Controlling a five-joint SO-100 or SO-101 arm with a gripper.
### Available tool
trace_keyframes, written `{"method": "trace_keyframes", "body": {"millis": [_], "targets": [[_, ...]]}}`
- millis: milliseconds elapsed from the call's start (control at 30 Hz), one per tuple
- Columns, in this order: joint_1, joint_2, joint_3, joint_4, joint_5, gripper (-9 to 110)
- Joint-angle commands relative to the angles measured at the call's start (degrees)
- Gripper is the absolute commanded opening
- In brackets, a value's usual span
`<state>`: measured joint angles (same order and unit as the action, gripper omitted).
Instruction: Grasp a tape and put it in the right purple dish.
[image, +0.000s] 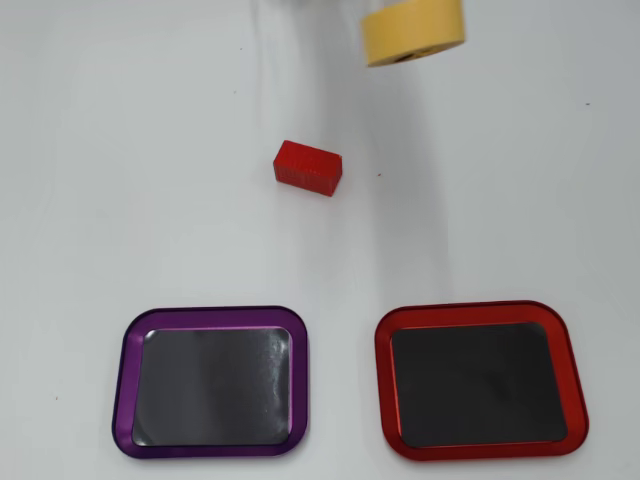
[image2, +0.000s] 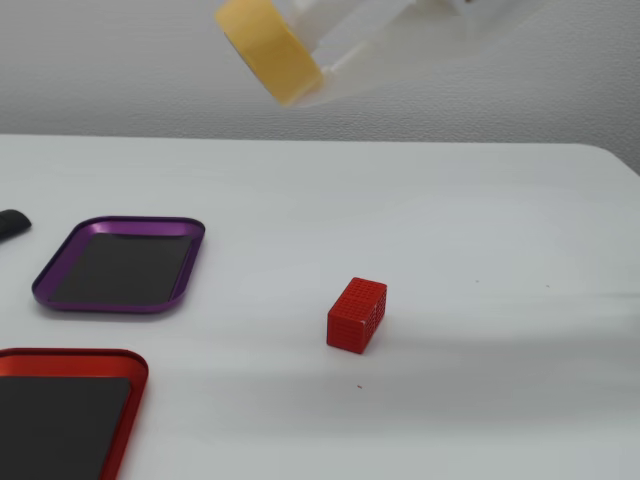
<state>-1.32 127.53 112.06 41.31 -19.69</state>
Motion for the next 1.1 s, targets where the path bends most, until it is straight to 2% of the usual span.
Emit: {"method": "trace_keyframes", "body": {"millis": [0,100,267,500,700,1067], "targets": [[6.1,-1.0,4.0,-12.6,-4.3,-1],[9.9,-7.3,6.2,-21.5,-4.3,-1],[11.5,-20.6,1.8,-28.3,-4.5,-1],[11.5,-38.4,-12.9,-27.9,-4.1,0],[11.6,-48.5,-23.3,-21.4,-4.1,0],[13.9,-51.9,-27.2,-19.1,-4.5,0]]}}
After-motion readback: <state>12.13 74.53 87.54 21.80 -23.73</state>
